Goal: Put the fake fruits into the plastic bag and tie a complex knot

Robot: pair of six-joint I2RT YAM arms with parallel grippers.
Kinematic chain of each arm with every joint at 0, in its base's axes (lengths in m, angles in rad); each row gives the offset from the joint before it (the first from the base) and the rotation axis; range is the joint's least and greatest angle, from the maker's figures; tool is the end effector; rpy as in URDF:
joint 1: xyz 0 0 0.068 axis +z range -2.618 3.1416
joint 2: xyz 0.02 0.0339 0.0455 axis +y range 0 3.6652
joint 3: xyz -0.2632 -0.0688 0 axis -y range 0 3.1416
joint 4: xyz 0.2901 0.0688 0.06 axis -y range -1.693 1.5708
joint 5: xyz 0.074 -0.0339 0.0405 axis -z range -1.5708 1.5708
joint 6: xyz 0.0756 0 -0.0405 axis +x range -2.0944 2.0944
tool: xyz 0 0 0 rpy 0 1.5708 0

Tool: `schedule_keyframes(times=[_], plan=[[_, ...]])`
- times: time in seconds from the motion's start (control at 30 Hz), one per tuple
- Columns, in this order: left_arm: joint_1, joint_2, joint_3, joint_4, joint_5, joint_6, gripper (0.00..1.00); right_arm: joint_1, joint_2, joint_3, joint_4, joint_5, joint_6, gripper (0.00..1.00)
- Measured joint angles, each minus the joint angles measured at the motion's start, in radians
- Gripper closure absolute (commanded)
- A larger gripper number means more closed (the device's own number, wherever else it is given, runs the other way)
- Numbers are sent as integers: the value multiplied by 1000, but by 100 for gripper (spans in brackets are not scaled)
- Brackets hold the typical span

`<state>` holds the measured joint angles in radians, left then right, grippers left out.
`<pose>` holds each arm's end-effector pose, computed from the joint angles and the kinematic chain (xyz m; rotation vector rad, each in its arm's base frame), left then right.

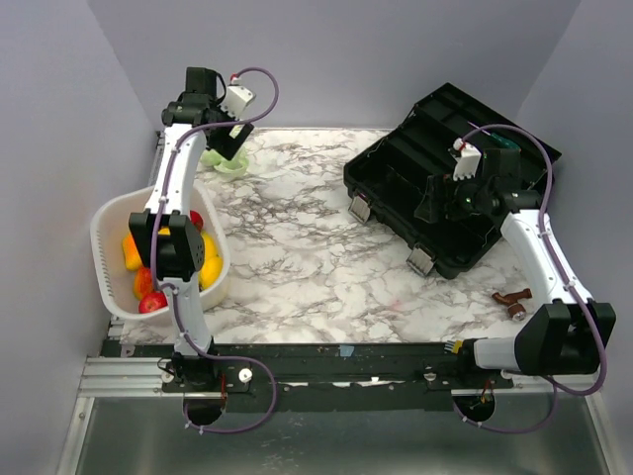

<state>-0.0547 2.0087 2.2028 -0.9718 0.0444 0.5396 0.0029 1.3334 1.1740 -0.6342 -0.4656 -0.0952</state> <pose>0.5103 -0.0313 0.3618 0.7105 2.2455 0.1860 0.3532 0.0350 0.2816 -0.3360 2.2877 0.5016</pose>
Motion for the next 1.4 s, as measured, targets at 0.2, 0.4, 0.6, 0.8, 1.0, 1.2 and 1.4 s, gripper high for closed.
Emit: schedule_keyframes(times=[0.2, 0.4, 0.6, 0.8, 1.0, 1.2, 1.4], plan=[[0, 137, 0, 79, -26, 43, 2, 0, 10, -19, 6, -2, -3, 0], [-7, 254, 23, 192, -61, 79, 3, 0, 24, -27, 8, -8, -2, 0], [-13, 351, 28, 337, -119, 151, 10, 0, 40, -27, 12, -20, -2, 0], [-15, 397, 28, 437, -132, 232, 16, 0, 43, -27, 12, -21, -3, 0], [-26, 426, -3, 525, -157, 311, 62, 0, 43, -27, 11, -21, -9, 0], [-30, 414, -64, 494, -100, 304, 100, 0, 43, -27, 11, -23, -14, 0], [-53, 171, -257, 387, 66, 166, 100, 0, 43, -13, -9, -67, -61, 0]])
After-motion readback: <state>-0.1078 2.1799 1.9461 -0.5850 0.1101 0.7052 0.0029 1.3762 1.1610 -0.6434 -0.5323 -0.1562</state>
